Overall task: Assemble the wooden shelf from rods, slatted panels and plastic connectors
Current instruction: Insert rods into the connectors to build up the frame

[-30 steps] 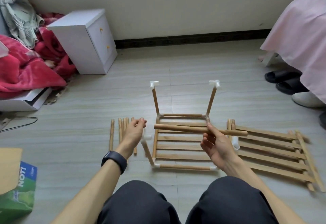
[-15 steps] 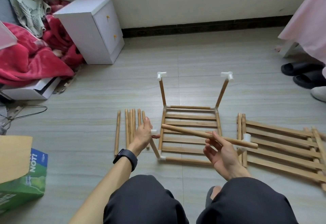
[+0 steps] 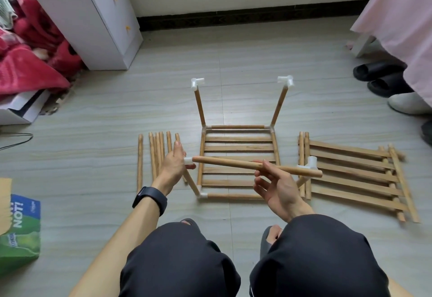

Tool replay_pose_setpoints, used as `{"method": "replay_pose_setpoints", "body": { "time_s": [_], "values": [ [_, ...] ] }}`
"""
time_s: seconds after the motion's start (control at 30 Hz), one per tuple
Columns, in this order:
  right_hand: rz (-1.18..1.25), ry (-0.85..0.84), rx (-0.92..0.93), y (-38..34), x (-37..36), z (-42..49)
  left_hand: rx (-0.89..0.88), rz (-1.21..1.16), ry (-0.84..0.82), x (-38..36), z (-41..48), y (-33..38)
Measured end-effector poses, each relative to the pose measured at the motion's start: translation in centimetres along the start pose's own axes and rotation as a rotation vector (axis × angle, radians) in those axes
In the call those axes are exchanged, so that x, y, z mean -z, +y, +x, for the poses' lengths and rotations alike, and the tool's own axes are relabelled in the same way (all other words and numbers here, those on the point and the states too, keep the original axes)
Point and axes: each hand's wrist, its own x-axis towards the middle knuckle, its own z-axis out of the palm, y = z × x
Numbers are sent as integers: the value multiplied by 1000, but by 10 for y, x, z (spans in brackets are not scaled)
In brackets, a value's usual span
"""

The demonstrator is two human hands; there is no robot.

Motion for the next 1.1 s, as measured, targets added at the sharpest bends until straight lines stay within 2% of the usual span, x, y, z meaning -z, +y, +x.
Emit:
{"method": "replay_pose_setpoints", "body": {
  "time_s": [0.57, 0.93, 1.1],
  "values": [
    [-10, -78, -18, 7, 2, -5, -15, 28, 40, 2, 2, -3],
    [-112, -41, -35, -10, -16, 24, -24, -11, 51, 1, -3, -10],
    [-18, -4, -58, 6, -18, 26, -48, -34, 99, -3, -2, -11]
  ]
}}
